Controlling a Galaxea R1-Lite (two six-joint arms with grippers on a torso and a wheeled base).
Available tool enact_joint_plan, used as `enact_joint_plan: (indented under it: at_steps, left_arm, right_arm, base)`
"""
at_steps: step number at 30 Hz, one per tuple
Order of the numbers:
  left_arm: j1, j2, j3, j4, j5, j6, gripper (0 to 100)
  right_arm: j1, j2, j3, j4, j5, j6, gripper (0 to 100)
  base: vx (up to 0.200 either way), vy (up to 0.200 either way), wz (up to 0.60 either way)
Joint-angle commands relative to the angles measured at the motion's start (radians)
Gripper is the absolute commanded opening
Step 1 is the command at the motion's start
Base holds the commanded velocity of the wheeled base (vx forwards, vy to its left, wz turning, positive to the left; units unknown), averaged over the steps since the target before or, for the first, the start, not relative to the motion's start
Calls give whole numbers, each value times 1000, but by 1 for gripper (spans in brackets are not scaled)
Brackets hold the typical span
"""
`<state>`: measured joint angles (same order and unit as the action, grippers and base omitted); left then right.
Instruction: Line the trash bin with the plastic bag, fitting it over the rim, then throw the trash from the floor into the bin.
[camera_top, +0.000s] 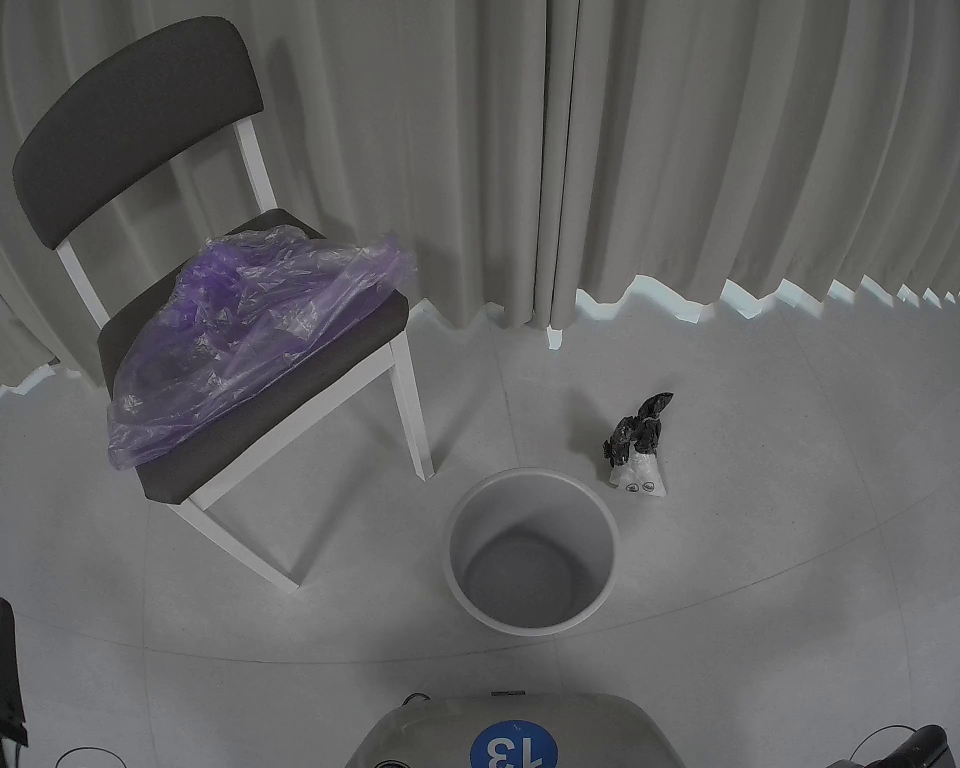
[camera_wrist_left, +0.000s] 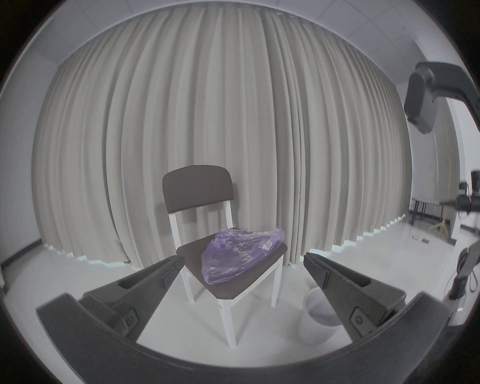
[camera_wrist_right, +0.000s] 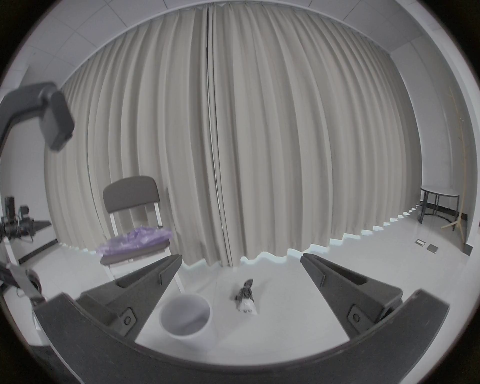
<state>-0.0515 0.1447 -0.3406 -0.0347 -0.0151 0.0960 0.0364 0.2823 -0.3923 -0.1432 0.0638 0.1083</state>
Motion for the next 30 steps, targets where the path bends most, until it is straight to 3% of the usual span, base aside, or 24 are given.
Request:
enact_joint_plan:
  at_steps: [1, 8, 12, 16, 17, 19, 30]
  left_arm:
    - [-24, 401, -207, 47, 21, 217, 100]
    - [-16, 664, -225, 39, 81, 355, 100]
    - [7, 794, -262, 42, 156, 447, 100]
    - [85, 880, -258, 36, 182, 530, 100]
    - [159, 937, -262, 29, 176, 597, 100]
    - [203, 969, -268, 4, 173, 660, 100]
    - [199, 1129, -276, -235, 184, 766, 100]
  right_arm:
    - [19, 494, -416, -58, -1, 145, 100]
    - [27, 549, -370, -88, 25, 162, 100]
    - [17, 578, -369, -153, 33, 165, 100]
    - [16, 574, -375, -157, 31, 166, 100]
    - [11, 567, -376, -156, 34, 166, 100]
    - [8, 566, -375, -156, 34, 166, 100]
    - [8, 567, -378, -157, 34, 165, 100]
  base:
    - [0, 0, 0]
    - [0, 0, 0]
    - [0, 0, 0]
    - [0, 0, 0]
    - [0, 0, 0]
    - [0, 0, 0]
    - [0, 0, 0]
